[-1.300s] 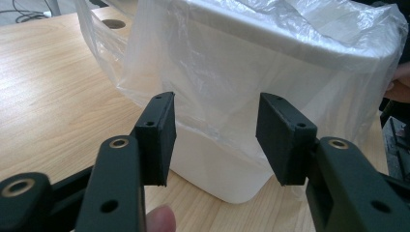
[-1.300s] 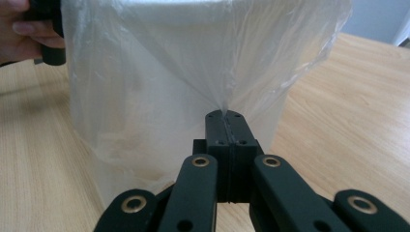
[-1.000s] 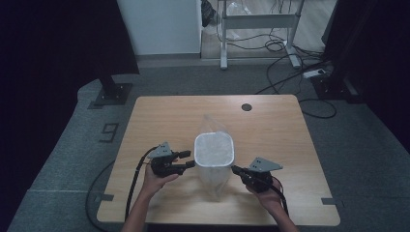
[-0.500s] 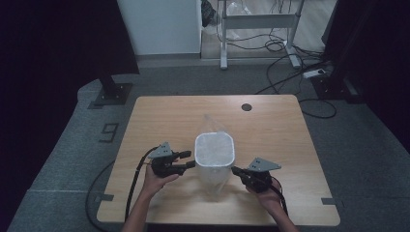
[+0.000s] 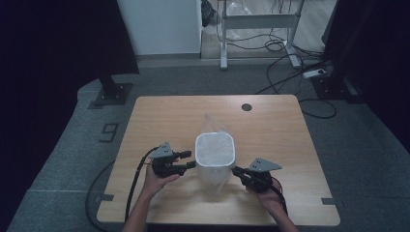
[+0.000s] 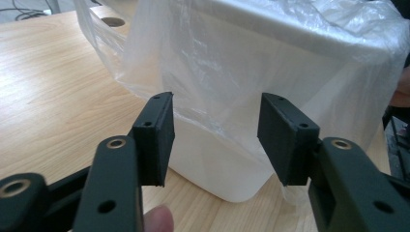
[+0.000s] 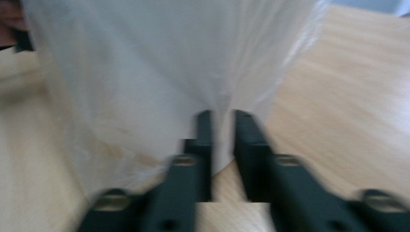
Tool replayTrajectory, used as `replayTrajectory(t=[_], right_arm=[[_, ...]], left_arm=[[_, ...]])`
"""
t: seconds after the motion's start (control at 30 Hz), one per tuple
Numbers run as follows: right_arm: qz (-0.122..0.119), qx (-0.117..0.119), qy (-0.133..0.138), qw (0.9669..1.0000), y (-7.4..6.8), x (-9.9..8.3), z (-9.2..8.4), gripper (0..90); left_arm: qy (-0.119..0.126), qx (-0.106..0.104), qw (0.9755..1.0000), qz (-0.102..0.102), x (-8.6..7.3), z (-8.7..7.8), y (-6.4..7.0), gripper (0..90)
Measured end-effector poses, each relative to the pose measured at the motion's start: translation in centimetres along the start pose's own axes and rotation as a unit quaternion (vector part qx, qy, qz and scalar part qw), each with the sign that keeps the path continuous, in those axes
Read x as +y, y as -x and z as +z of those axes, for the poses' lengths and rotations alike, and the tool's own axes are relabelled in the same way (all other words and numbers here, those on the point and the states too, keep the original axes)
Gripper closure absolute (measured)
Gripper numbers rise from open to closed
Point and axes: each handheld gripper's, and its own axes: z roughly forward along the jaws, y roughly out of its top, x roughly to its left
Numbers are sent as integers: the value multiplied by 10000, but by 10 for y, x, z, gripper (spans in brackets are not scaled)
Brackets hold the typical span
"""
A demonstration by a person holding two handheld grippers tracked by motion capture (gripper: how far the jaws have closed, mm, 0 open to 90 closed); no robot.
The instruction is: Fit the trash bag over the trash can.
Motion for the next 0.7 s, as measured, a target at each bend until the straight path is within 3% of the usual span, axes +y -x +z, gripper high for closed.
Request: replayTrajectory(t=[0.03,0.07,0.3,0.47,0.7], right_arm=[[40,-16,60,10000,0,1,-3,705],[41,-13,193,9998,0,2,-7,638],[68,-145,547,9984,-1,2,-25,477],[151,-87,811,9966,0,-3,-38,395],[238,55,1047,9942,4,-13,-51,341]], left_arm=[[41,-5,10000,-3,1,-2,0,452],[79,10,10000,-6,1,-3,0,432],[349,239,9991,61,6,-25,1,375],[494,167,9986,12,9,-35,1,374],[490,59,9985,247,26,-44,7,362]])
